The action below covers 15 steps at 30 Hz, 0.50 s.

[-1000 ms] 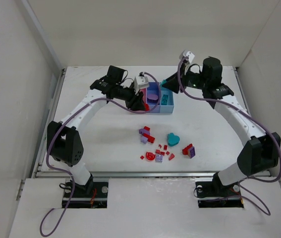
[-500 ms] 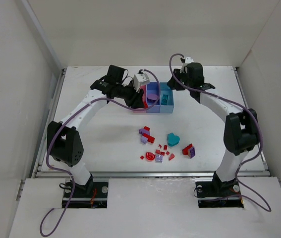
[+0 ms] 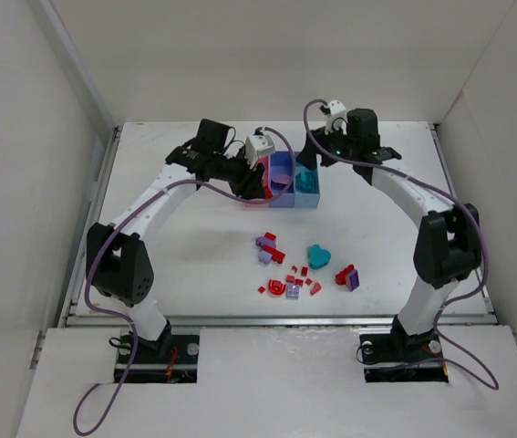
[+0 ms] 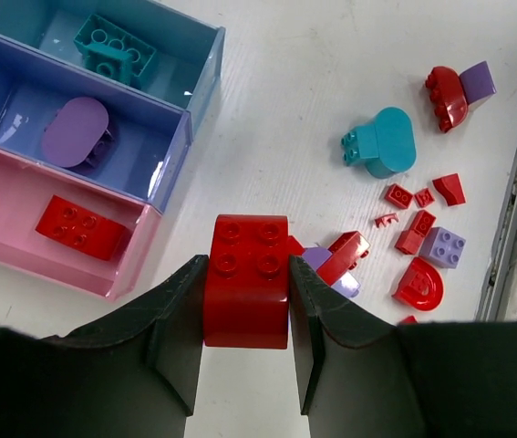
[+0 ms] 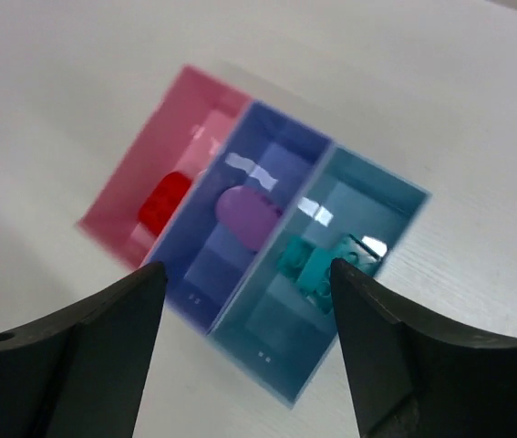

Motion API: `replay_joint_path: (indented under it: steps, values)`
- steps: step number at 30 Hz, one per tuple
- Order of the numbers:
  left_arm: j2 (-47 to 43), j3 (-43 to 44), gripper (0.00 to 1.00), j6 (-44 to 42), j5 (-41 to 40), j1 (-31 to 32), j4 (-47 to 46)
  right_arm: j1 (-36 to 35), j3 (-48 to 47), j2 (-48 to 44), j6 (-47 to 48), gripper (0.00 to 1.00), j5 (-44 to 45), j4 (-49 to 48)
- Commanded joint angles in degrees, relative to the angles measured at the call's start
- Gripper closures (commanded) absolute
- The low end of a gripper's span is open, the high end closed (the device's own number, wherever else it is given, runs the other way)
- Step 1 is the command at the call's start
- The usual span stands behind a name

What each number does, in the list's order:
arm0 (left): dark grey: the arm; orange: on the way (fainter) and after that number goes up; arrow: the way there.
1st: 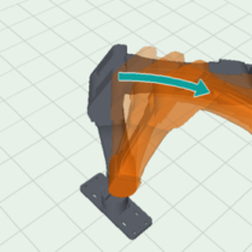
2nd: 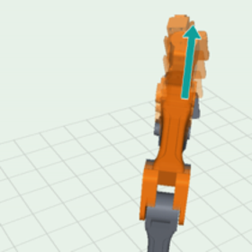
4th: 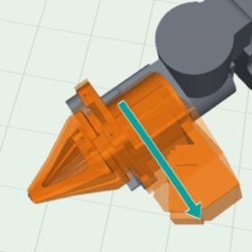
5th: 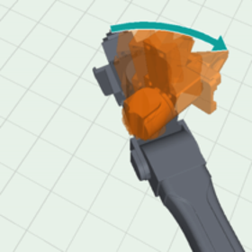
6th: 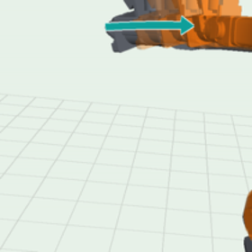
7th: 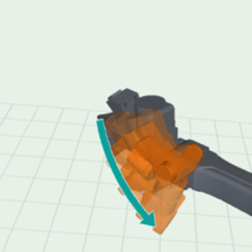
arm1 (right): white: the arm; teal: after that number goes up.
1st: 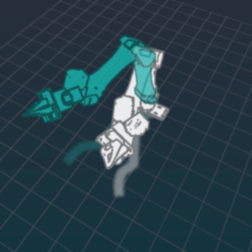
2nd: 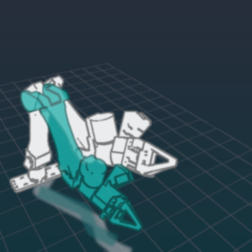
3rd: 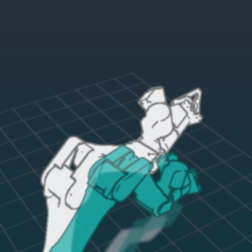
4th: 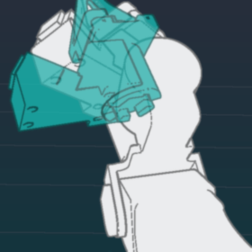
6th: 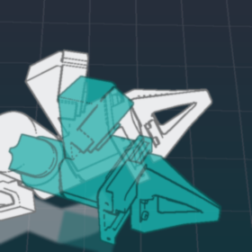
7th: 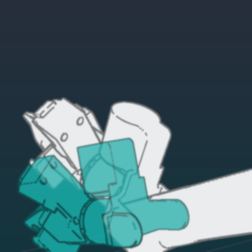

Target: Sort the legos into containers by color

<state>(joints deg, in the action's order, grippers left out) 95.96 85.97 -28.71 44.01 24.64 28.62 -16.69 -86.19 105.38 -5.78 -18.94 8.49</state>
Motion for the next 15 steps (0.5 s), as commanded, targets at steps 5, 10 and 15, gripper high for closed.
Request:
replay_joint_path:
  steps: [5,10,15]
  values:
    - [-0.78,5.07,1.00,-7.58,8.71,-0.03,4.15,-1.76,12.00,-17.57,32.47,0.27,-38.26,-1.02]
    - [-0.25,7.54,1.00,-12.24,13.99,-0.03,6.36,-6.24,13.07,-17.85,33.99,0.27,-40.47,2.66]
    - [-0.25,8.77,1.00,-15.32,17.07,-0.03,9.60,-9.15,9.11,-14.42,35.22,0.26,-41.27,3.99]
